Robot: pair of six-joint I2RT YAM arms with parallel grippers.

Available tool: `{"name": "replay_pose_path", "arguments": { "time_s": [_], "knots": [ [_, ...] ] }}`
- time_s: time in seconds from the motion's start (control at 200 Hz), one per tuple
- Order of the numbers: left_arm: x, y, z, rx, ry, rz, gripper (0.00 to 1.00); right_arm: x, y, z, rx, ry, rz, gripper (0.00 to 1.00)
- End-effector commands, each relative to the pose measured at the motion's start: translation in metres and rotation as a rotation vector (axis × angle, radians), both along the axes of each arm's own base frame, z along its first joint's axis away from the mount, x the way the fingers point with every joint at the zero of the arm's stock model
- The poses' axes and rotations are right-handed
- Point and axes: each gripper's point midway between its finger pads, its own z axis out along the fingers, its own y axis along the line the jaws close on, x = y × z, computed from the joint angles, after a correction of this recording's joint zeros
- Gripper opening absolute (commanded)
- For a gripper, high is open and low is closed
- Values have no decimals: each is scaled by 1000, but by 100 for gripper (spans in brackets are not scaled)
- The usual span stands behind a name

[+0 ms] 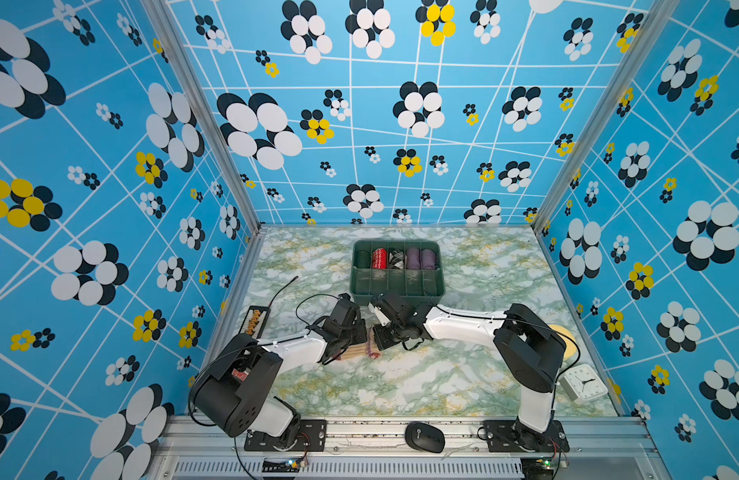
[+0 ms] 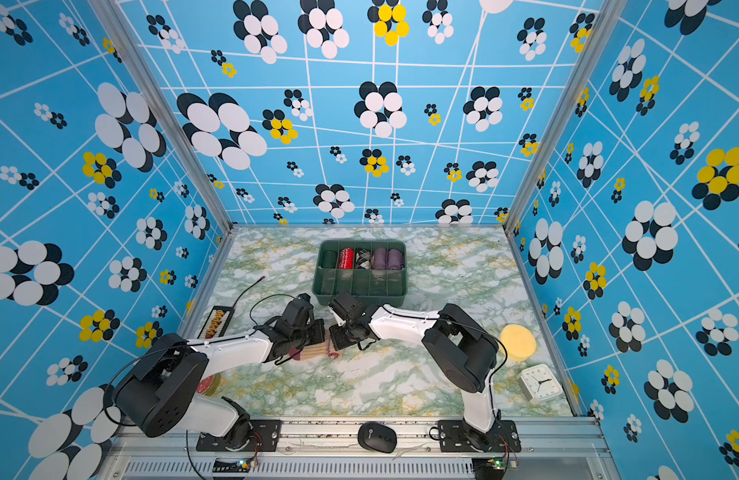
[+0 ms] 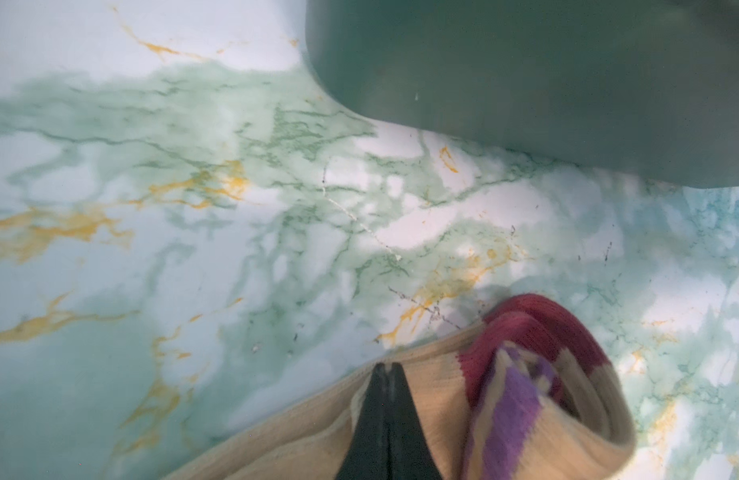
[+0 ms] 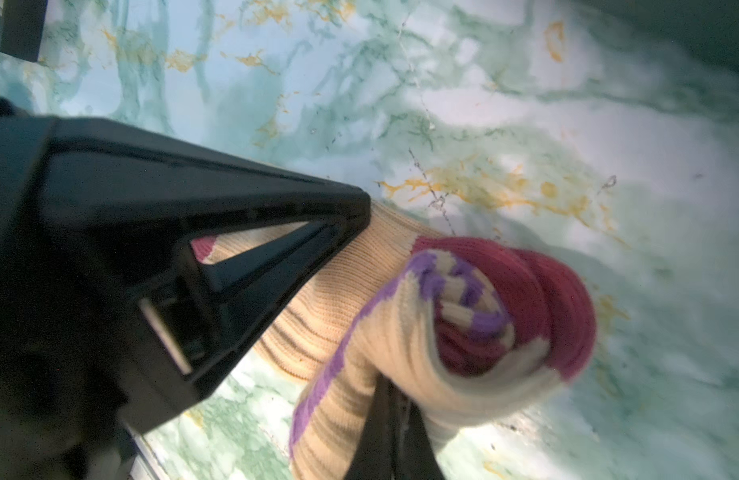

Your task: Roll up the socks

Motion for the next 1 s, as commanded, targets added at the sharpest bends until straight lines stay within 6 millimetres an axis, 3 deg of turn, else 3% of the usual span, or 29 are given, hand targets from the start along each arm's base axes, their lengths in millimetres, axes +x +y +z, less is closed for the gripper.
{"name": "replay_pose_path", "arguments": {
  "time_s": [0.0,0.225,0.51,0.74,1.0],
  "knots": [
    [-11,30,-13,76,29,75,0,-59,-55,-71,-284,219,52,6],
    [-16,20,12,9,-14,22,0,-58,-51,-70,-283,218,58,6],
    [-56,26,37,-28,-28,-12,1,-57,-50,-72,-299,220,71,6],
    [-76,36,21,-30,13,-5,1,-55,-48,-70,-304,217,84,6],
    [-59,40,11,5,-25,35,1,-57,-51,-71,-327,222,100,6]
  ]
}}
